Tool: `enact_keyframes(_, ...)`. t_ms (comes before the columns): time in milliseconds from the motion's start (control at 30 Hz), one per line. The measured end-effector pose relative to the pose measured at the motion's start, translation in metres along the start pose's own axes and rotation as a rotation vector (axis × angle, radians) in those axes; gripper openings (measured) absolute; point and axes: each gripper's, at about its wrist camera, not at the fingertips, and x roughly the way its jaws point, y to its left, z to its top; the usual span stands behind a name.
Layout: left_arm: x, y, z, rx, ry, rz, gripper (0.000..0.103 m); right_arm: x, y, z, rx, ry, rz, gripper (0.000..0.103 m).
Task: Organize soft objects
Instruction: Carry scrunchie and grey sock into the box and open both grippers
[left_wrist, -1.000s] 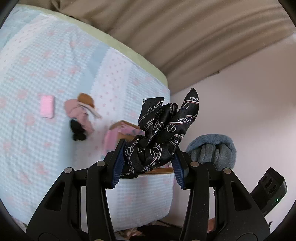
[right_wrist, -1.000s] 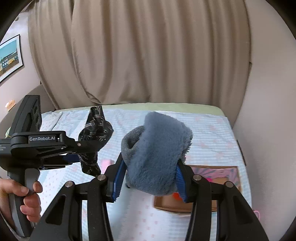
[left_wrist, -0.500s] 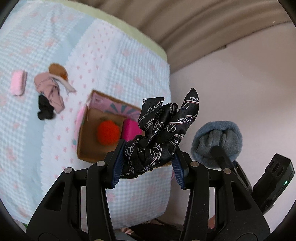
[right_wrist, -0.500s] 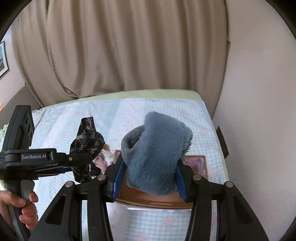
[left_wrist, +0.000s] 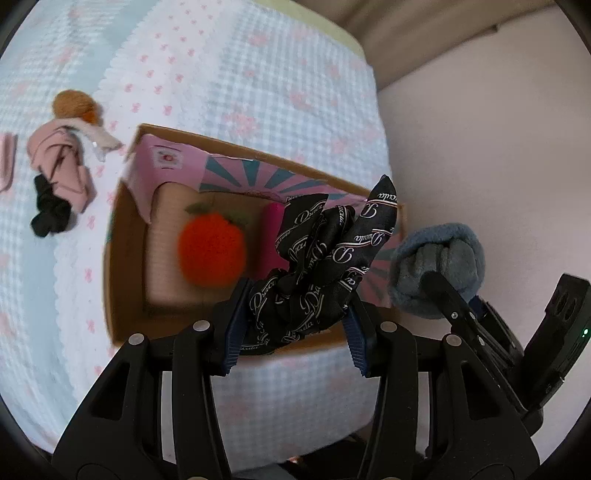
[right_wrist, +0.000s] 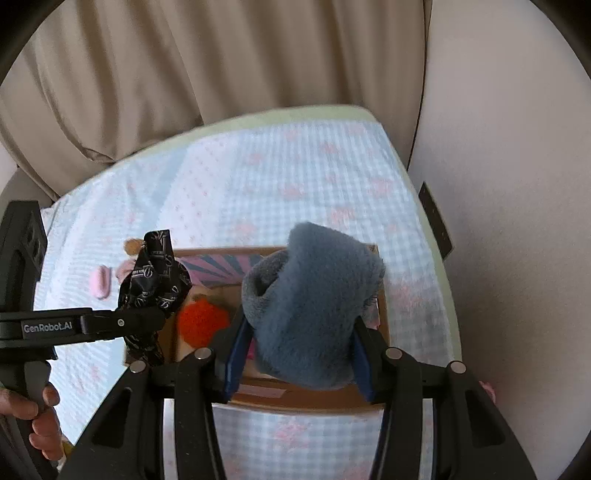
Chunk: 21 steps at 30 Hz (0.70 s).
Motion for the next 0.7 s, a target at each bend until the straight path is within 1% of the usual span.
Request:
enact_keyframes(100,0.019,-0.007,0.009,0.046,0.013,0.058,0.043,0.021,-0.008,0.0,0.002,0.035,0.009,0.045)
enact_keyframes(233,0.034,-0.025,0.018,0.205,-0.012,0.221,0.044,0.04,-0.017,0.003,-0.006,0.071,0.032,0.045)
enact_keyframes(267,0.038,-0.031,0.018,0.265,-0.028,0.28,0.05,0.047,-0.019,0.006,-0.011,0.086,0.041,0.045)
enact_keyframes(300,0.04,-0.035,0.018,0.301,-0.034,0.311,0.055,0.052,-0.02,0.007,-0.016,0.097,0.042,0.047)
enact_keyframes(333,0.044,-0.039,0.017,0.358,-0.039,0.361,0.075,0.056,-0.02,0.007,-0.027,0.107,0.042,0.052)
enact_keyframes(367,0.046,-0.042,0.017,0.384,-0.039,0.391,0.097,0.061,-0.02,0.008,-0.039,0.113,0.038,0.058)
enact_keyframes(400,0.049,-0.044,0.014,0.424,-0.043,0.43,0.103,0.065,-0.02,0.008,-0.053,0.117,0.026,0.062)
enact_keyframes(467,0.048,-0.044,0.009,0.462,-0.049,0.439,0.103,0.068,-0.022,0.008,-0.062,0.109,0.023,0.089)
enact_keyframes(533,0.051,-0.039,0.004,0.477,-0.031,0.453,0.103,0.067,-0.025,0.007,-0.053,0.099,0.045,0.099)
enact_keyframes(567,0.051,-0.036,0.001,0.473,-0.022,0.454,0.103,0.066,-0.027,0.006,-0.045,0.094,0.053,0.101)
enact_keyframes(700,0.05,-0.025,-0.004,0.433,-0.008,0.439,0.103,0.065,-0.029,0.004,-0.04,0.105,0.048,0.102)
